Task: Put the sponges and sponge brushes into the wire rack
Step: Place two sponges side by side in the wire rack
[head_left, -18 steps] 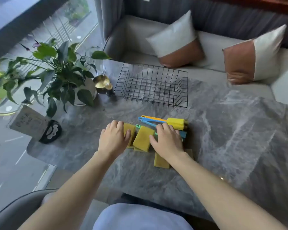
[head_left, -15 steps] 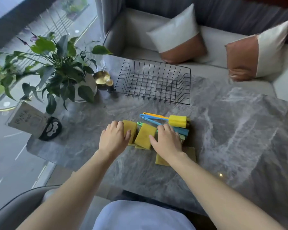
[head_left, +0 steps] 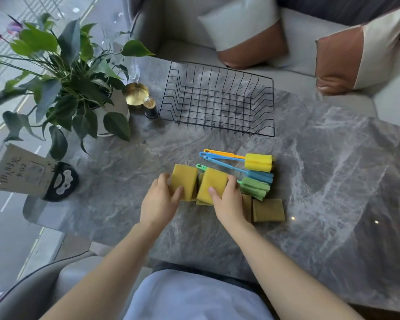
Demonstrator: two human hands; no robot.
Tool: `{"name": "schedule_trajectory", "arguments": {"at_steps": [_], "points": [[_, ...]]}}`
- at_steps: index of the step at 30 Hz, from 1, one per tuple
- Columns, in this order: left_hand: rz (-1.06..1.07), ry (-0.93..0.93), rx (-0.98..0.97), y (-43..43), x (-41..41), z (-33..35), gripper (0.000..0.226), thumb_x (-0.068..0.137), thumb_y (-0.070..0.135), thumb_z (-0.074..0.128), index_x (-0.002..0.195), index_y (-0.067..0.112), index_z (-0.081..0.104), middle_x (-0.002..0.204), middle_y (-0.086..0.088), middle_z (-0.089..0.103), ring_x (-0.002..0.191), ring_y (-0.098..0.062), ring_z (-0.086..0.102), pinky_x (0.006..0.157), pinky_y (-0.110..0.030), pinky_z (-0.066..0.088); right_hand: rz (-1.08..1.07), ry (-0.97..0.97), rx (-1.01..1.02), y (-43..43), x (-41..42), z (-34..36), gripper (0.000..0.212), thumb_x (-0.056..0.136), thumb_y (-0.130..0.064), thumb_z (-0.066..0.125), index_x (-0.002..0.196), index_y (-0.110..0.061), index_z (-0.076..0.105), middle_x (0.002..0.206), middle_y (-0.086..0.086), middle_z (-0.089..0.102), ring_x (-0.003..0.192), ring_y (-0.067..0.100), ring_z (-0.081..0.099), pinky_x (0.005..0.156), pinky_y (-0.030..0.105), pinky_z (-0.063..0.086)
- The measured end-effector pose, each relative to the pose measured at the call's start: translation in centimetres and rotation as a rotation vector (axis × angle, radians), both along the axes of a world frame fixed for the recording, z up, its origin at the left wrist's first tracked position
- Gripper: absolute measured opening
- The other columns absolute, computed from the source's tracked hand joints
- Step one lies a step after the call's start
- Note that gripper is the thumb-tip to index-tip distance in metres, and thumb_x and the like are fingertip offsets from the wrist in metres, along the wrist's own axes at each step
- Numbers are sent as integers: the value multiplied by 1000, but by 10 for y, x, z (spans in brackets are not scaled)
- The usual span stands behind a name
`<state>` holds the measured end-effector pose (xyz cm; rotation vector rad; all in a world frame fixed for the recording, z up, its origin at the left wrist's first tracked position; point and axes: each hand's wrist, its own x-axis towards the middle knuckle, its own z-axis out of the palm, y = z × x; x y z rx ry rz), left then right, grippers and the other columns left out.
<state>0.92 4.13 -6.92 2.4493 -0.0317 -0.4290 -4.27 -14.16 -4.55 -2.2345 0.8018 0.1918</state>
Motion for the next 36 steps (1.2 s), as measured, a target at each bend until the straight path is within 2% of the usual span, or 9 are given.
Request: {"name": "schedule_trajectory", "arguments": {"at_steps": [3, 7, 10, 15, 20, 23, 28, 31, 36], "points": [[-1, 14, -73, 5, 2, -6, 51, 94, 52, 58, 133, 20, 49, 115, -1, 61, 91, -16, 60, 74, -34, 49, -52, -41, 70, 4, -2, -3, 59, 95, -31, 63, 143, -15, 33, 138, 13, 50, 122, 29, 50, 98, 37, 44], [68, 57, -204, 6, 3, -7, 43, 94, 43, 65, 127, 17, 55, 94, 7, 60, 80, -6, 57, 64, -24, 42, -114, -60, 130, 5, -4, -7, 56, 95, -27, 64, 142, -19, 35, 136, 12, 52, 120, 29, 53, 101, 45, 47], [150, 136, -298, 3, 7, -6, 41, 93, 38, 68, 125, 17, 56, 87, 2, 61, 80, -11, 60, 63, -26, 43, -145, -81, 179, 5, -3, -8, 52, 94, -24, 65, 139, -24, 39, 126, 10, 58, 112, 27, 58, 95, 45, 51], [198, 168, -394, -3, 13, 1, 37, 92, 35, 70, 123, 20, 55, 81, 1, 60, 75, -13, 59, 67, -33, 47, -198, -167, 189, -2, -4, -6, 48, 92, -19, 68, 134, -28, 46, 101, -1, 62, 84, 3, 60, 69, 9, 44], [227, 148, -499, -12, 28, 15, 30, 91, 33, 73, 117, 24, 59, 78, 0, 60, 69, -10, 56, 66, -31, 48, -234, -274, 244, -16, 7, 7, 49, 91, -18, 69, 135, -28, 47, 92, -1, 64, 80, 7, 63, 70, 21, 50], [234, 116, -523, -20, 47, 25, 28, 91, 32, 73, 115, 26, 60, 79, -1, 60, 68, -6, 57, 68, -31, 49, -237, -352, 210, -31, 20, 19, 48, 91, -20, 70, 132, -32, 49, 88, -4, 61, 75, 3, 58, 67, 16, 48], [265, 83, -579, -53, 99, 43, 24, 91, 30, 73, 111, 27, 60, 85, -13, 68, 75, -22, 65, 71, -41, 53, -260, -478, 184, -69, 62, 38, 46, 90, -15, 70, 129, -28, 51, 88, -6, 56, 73, -3, 53, 69, 11, 45], [258, 77, -619, -82, 142, 47, 23, 91, 30, 72, 110, 24, 61, 83, -9, 67, 68, -17, 60, 65, -36, 50, -235, -501, 184, -96, 95, 45, 45, 90, -11, 70, 130, -20, 52, 86, -6, 59, 71, -4, 56, 68, 11, 45], [218, 84, -573, -131, 226, 40, 33, 91, 28, 71, 119, 16, 60, 89, -5, 65, 84, -22, 64, 75, -37, 53, -212, -446, 177, -135, 160, 45, 43, 92, -18, 68, 130, -26, 50, 91, -2, 64, 79, 8, 62, 72, 23, 50]]}}
